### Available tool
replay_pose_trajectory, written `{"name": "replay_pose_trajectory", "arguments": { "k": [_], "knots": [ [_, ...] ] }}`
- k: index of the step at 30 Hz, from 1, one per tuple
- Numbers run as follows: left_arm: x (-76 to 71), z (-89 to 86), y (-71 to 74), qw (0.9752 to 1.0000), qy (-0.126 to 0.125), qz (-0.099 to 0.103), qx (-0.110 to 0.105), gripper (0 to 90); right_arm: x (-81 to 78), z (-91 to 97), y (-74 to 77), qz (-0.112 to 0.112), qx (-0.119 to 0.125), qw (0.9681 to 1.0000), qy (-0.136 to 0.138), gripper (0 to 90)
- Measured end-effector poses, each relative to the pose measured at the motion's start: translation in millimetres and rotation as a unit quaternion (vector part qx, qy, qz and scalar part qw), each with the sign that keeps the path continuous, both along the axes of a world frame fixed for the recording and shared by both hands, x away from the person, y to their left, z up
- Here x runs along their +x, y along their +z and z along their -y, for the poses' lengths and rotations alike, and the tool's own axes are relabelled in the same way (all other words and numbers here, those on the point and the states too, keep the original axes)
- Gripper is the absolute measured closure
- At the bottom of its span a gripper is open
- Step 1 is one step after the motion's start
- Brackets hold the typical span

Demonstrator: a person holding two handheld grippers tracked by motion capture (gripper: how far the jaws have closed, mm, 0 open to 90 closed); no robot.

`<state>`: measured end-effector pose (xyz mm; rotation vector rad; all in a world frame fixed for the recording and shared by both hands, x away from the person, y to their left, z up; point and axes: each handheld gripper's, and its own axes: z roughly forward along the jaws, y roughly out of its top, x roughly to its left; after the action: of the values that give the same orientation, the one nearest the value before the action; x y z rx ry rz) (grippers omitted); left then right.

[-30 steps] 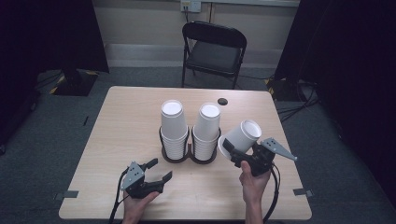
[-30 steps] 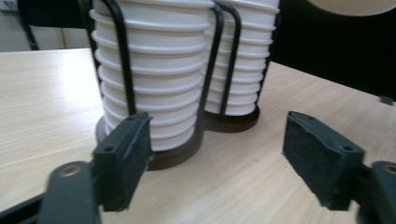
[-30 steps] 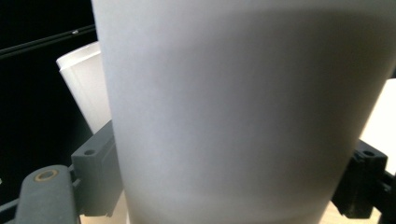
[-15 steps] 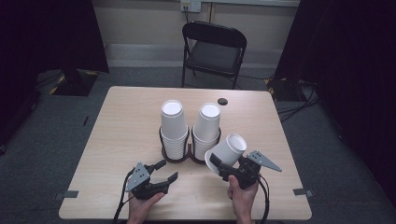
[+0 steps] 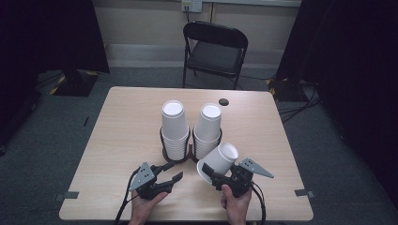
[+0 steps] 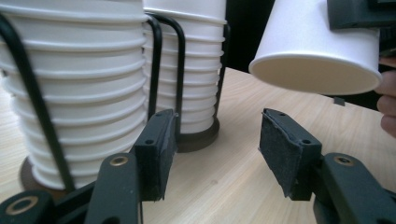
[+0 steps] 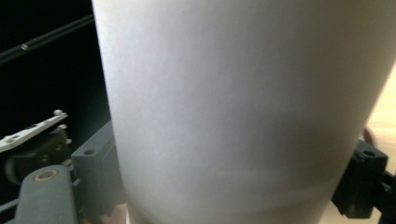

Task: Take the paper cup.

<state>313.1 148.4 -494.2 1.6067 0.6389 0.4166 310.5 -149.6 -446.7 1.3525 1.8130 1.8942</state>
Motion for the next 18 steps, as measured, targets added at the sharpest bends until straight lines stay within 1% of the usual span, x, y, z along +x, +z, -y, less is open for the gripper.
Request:
{"name": "replay_pose_trajectory", "arguments": {
  "k": [1,2,3,6,7,8,9,10,11,12,13,14,15,16,17,18],
  "knots": [
    [0.6,0.5,0.3,1.0,-0.002,0.003,0.008,44.9,-0.8,-2.0,-1.5,-0.004,0.008,1.0,0.004,14.6],
    [0.4,2.9,0.3,1.0,-0.002,0.001,0.003,44.8,-1.3,-3.6,-2.9,-0.006,0.013,0.9999,0.01,14.7],
    [0.8,3.7,0.4,1.0,-0.004,0.005,0.002,44.7,-1.7,-5.0,-4.5,-0.01,0.018,0.9997,0.013,14.7],
    [0.9,5.5,0.7,0.9999,-0.007,0.008,-0.001,45.3,-0.9,-8.1,-10.1,-0.027,0.044,0.9982,0.031,14.7],
    [0.7,6.7,1.0,0.9999,-0.007,0.012,-0.001,45.3,-0.9,-8.1,-10.1,-0.027,0.044,0.9982,0.031,14.7],
    [0.3,7.5,1.2,0.9998,-0.009,0.016,-0.003,45.7,-0.5,-9.2,-12.3,-0.034,0.052,0.9975,0.035,14.7],
    [0.1,7.6,1.3,0.9998,-0.012,0.017,-0.004,46.2,0.1,-10.0,-14.0,-0.041,0.058,0.9966,0.042,14.7],
    [-0.3,8.5,1.5,0.9997,-0.014,0.016,-0.015,47.1,-0.1,-10.4,-14.5,-0.045,0.06,0.9961,0.046,14.7],
    [-0.6,9.3,1.8,0.9996,-0.013,0.019,-0.018,49.0,-1.1,-12.1,-15.2,-0.047,0.067,0.9954,0.05,14.7],
    [-0.6,9.3,1.8,0.9996,-0.013,0.019,-0.018,50.1,-1.1,-12.1,-15.2,-0.047,0.067,0.9954,0.05,14.7],
    [-0.6,10.2,2.1,0.9994,-0.014,0.03,-0.008,51.1,-2.5,-13.2,-14.7,-0.049,0.073,0.9947,0.054,14.7],
    [-0.6,10.2,2.1,0.9994,-0.014,0.03,-0.008,51.7,-2.5,-13.2,-14.7,-0.049,0.073,0.9947,0.054,14.7],
    [-1.3,13.0,2.0,0.9992,-0.019,0.028,-0.021,51.9,-3.3,-14.4,-14.0,-0.051,0.079,0.994,0.057,14.7],
    [-1.3,13.0,2.0,0.9992,-0.019,0.028,-0.021,51.9,-3.3,-14.4,-14.0,-0.051,0.079,0.994,0.057,14.7],
    [-2.5,15.7,2.7,0.9987,-0.018,0.033,-0.034,52.0,-4.0,-15.9,-13.9,-0.055,0.084,0.9934,0.057,14.7],
    [-2.5,15.7,2.7,0.9987,-0.018,0.033,-0.034,52.4,-4.0,-15.9,-13.9,-0.055,0.084,0.9934,0.057,14.7]
  ]
}}
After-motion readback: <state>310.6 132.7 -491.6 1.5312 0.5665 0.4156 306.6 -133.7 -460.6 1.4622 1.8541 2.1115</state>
